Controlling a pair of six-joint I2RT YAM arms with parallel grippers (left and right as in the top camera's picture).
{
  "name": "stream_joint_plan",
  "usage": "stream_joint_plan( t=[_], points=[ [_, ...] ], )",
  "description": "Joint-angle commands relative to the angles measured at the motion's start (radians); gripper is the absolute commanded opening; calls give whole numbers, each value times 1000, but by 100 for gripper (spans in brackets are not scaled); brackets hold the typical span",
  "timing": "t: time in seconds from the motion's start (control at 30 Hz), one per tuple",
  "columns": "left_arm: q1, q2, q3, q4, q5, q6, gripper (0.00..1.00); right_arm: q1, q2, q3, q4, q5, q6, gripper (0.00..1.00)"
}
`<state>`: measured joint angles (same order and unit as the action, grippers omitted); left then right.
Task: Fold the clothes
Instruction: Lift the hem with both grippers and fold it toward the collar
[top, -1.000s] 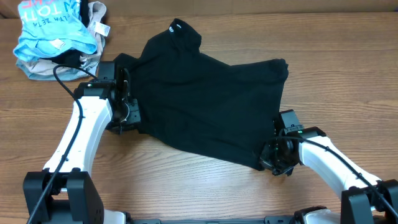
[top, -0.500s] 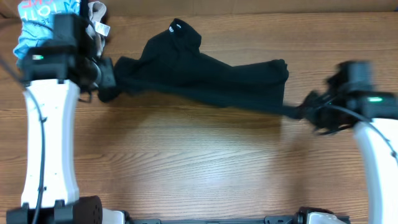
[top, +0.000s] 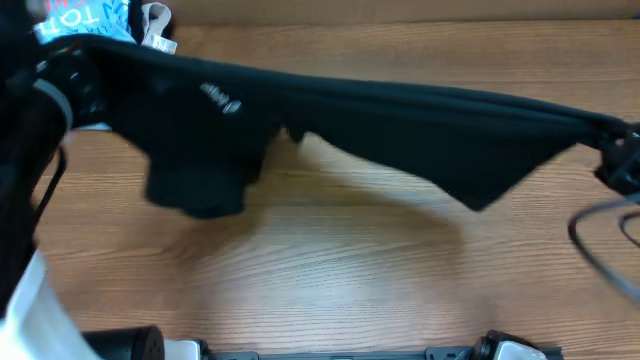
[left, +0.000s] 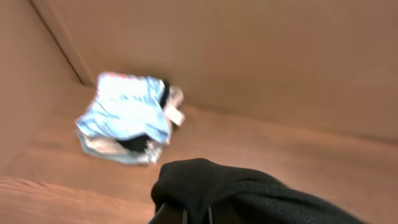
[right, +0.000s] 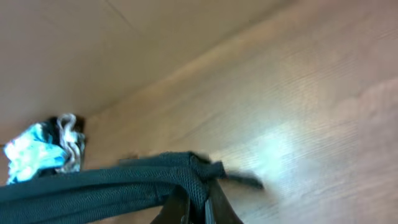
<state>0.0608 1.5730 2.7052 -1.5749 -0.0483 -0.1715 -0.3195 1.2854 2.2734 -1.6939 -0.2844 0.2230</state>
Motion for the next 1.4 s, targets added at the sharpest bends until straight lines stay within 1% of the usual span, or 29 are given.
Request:
stream_joint_plan(
  t=[0.0, 0.2, 0.37, 0.53, 0.7, 0.83, 0.97, 1.07, 1.17, 1.27, 1.37],
  points=[
    [19, -69, 64, -1, -136, 19, 4, -19, -41, 95, 0, 66, -14, 4],
    [19, -160, 65, -23, -143, 19, 4, -19, -130, 117, 0, 66, -7, 4],
    [19, -172, 64, -25, -167, 18, 4, -18, -146, 115, 0, 66, -7, 4],
    [19, -97, 63, -13, -173, 19, 4, -18, -78, 84, 22, 66, -20, 4],
    [19, 68, 63, 36, -169, 20, 4, -18, 61, 56, 116, 18, -52, 4],
    [19, 216, 63, 161, -160, 30, 4, -16, 211, 57, 268, -25, -70, 4],
    [19, 350, 63, 362, -113, 30, 4, 0, 357, 57, 467, -55, -70, 4],
    [18, 401, 63, 509, -68, 30, 4, 13, 442, 57, 623, -85, -48, 4],
    [18, 404, 63, 612, -51, 39, 4, 18, 486, 57, 728, -85, -32, 4],
    [18, 403, 64, 676, -19, 79, 4, 19, 523, 57, 790, -84, -33, 4],
    [14, 409, 63, 649, 26, 111, 4, 19, 568, 56, 792, -85, -33, 4]
  ],
)
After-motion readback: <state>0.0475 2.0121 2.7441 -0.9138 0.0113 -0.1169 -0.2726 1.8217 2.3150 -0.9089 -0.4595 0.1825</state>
